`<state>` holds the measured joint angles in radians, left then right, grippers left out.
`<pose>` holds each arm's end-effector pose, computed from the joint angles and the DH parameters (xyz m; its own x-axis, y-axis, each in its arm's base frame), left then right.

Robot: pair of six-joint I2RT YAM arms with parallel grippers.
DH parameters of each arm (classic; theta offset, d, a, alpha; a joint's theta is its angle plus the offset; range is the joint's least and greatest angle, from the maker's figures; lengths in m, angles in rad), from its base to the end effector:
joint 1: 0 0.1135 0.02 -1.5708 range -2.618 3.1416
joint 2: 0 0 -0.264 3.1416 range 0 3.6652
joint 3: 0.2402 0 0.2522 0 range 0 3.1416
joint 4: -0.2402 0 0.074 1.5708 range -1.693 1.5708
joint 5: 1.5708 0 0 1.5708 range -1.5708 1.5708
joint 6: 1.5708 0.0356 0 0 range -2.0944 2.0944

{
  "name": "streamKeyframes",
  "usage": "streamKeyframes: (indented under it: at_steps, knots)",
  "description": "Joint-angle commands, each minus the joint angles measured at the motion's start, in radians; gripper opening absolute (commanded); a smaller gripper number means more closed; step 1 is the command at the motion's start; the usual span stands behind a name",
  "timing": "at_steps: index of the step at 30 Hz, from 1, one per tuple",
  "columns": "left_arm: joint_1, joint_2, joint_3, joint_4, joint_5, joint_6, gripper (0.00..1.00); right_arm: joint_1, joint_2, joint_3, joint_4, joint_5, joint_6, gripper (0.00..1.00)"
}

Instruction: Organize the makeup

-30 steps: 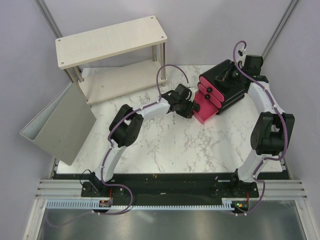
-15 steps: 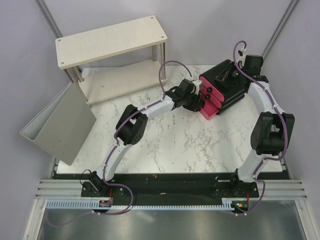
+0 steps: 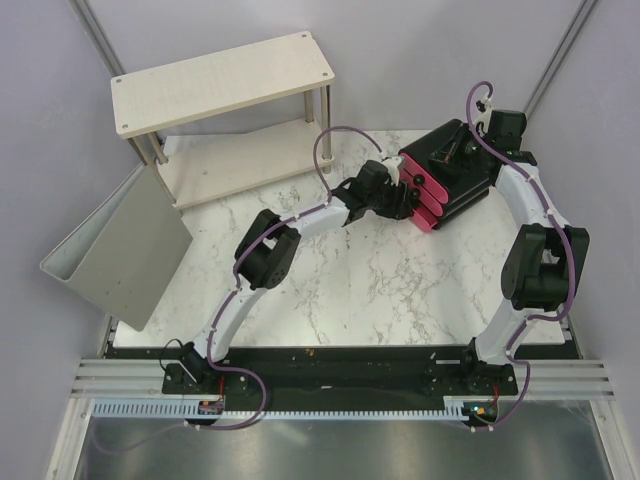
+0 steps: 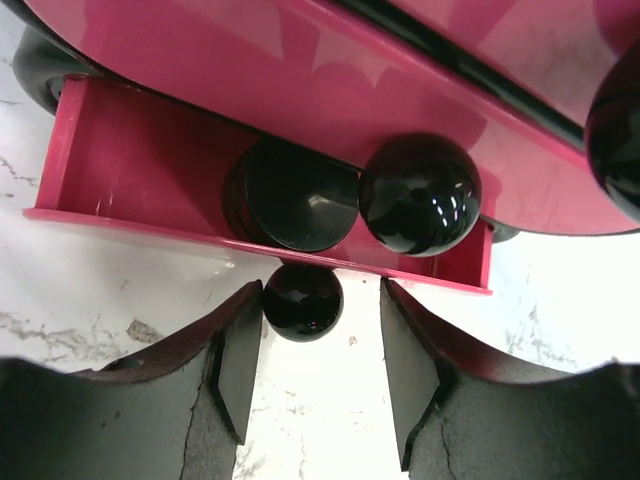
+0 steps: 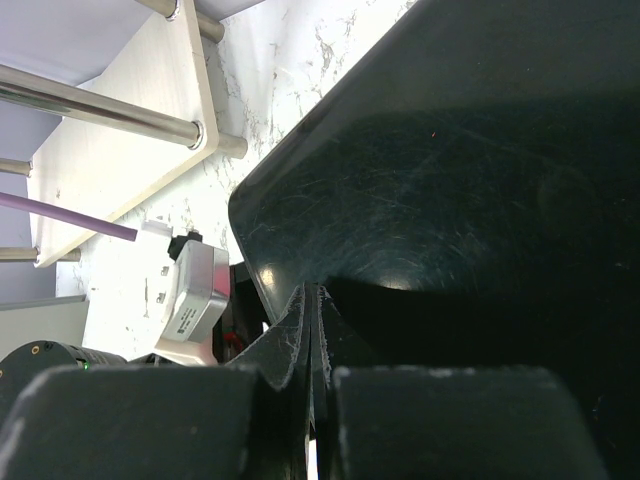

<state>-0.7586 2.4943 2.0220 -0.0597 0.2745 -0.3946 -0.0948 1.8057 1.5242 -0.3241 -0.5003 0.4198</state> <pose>0.4066 -0.3987 0.1598 -0.6596 0.1153 -0.7427 0.6263 0.6307 -0.4582 0.4197 -0.0228 0.2999 -0.6437 0.4204 -0.6395 -0.0517 0.8098 0.5844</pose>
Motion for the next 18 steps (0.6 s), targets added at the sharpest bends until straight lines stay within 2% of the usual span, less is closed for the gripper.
streamKeyframes:
  at_steps: [1, 9, 12, 15, 18]
  knots:
    - [-0.004, 0.018, -0.022, 0.191, 0.026, -0.122, 0.57, 0.0, 0.069, -0.055, -0.174, 0.062, -0.035, 0.0]
    - [-0.004, 0.06, -0.034, 0.333, 0.014, -0.28, 0.58, -0.003, 0.06, -0.058, -0.176, 0.062, -0.033, 0.0]
    - [-0.004, 0.052, -0.037, 0.342, 0.041, -0.219, 0.59, -0.003, 0.058, -0.058, -0.176, 0.065, -0.036, 0.0]
    - [-0.002, 0.009, -0.103, 0.351, 0.031, -0.165, 0.62, -0.003, 0.058, -0.059, -0.174, 0.065, -0.036, 0.0]
    - [0.002, -0.009, -0.149, 0.398, 0.014, -0.194, 0.64, -0.005, 0.063, -0.056, -0.176, 0.063, -0.035, 0.0]
